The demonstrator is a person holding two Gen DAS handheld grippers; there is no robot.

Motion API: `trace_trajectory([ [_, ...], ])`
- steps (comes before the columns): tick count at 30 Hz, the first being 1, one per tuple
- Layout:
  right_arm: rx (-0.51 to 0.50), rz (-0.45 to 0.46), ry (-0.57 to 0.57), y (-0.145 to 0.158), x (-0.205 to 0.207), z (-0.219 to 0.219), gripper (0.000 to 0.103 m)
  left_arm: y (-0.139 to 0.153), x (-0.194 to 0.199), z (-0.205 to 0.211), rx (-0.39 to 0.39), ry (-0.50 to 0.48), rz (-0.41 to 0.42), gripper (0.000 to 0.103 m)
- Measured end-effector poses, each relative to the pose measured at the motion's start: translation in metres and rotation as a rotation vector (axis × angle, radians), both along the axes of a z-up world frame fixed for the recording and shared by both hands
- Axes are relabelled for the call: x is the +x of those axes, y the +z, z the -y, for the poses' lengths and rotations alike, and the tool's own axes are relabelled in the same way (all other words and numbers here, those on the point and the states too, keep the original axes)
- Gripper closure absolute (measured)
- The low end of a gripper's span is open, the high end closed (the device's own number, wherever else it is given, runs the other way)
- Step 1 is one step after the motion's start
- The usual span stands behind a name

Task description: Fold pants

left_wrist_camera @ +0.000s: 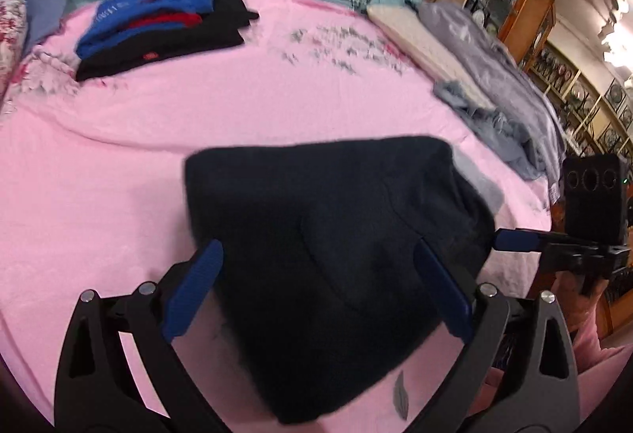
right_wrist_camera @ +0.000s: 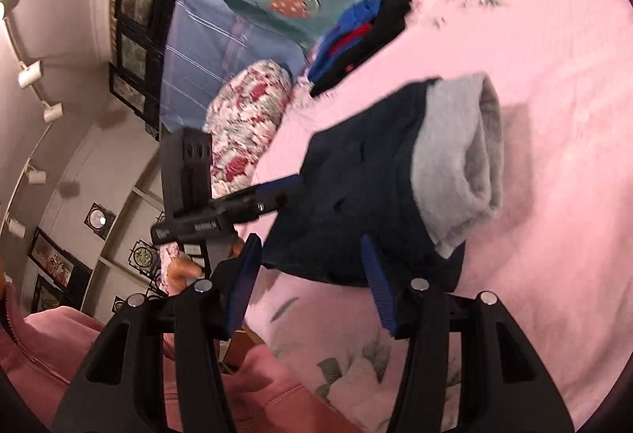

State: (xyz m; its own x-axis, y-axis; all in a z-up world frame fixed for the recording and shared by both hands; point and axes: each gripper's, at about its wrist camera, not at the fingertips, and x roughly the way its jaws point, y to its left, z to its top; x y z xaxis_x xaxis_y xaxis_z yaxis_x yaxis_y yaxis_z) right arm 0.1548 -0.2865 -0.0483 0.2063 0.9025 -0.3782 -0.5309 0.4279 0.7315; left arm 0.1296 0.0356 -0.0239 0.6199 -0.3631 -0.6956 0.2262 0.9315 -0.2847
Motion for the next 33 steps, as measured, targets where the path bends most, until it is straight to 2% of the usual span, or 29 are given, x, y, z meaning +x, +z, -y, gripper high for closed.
trace_trajectory([
  [5, 0.005, 0.085, 0.079, 0.015, -0.013, -0.025, 0.049, 0.017, -0.023, -0.046, -0.007, 0.133, 0.025, 0.004],
  [9, 0.041, 0.111, 0.241, 0.022, -0.013, -0.079, 0.049, 0.018, -0.035, -0.08, -0.044, 0.245, 0.017, 0.004],
  [11, 0.032, 0.106, 0.31, 0.019, -0.011, -0.112, 0.049, 0.017, -0.041, -0.088, -0.069, 0.265, 0.011, 0.004],
  [13, -0.019, 0.085, 0.319, 0.009, -0.005, -0.137, 0.049, 0.015, -0.046, -0.094, -0.075, 0.286, 0.009, 0.004],
  [15, -0.128, 0.04, 0.327, -0.008, -0.001, -0.164, 0.049, 0.011, -0.05, -0.099, -0.076, 0.304, 0.0, 0.004],
  [17, -0.176, 0.107, 0.386, -0.004, -0.016, -0.173, 0.049, 0.007, -0.054, -0.103, -0.098, 0.315, -0.019, 0.004],
  [20, -0.083, 0.112, 0.468, 0.012, -0.025, -0.16, 0.049, 0.0, -0.055, -0.106, -0.164, 0.304, -0.051, 0.004],
  [23, -0.07, 0.166, 0.389, 0.023, -0.025, -0.132, 0.047, -0.007, -0.052, -0.099, -0.266, 0.251, -0.083, 0.004],
  [24, -0.057, 0.157, 0.366, 0.024, -0.024, -0.124, 0.047, -0.011, -0.049, -0.094, -0.315, 0.211, -0.104, 0.004],
  [26, -0.006, 0.118, 0.331, 0.022, -0.017, -0.105, 0.047, -0.018, -0.045, -0.083, -0.366, 0.153, -0.144, 0.004],
  [28, 0.03, 0.092, 0.302, 0.017, -0.011, -0.095, 0.047, -0.026, -0.041, -0.072, -0.382, 0.121, -0.186, 0.004],
  [33, 0.062, 0.07, 0.251, 0.014, 0.0, -0.089, 0.047, -0.046, -0.034, -0.055, -0.357, 0.114, -0.267, 0.004],
])
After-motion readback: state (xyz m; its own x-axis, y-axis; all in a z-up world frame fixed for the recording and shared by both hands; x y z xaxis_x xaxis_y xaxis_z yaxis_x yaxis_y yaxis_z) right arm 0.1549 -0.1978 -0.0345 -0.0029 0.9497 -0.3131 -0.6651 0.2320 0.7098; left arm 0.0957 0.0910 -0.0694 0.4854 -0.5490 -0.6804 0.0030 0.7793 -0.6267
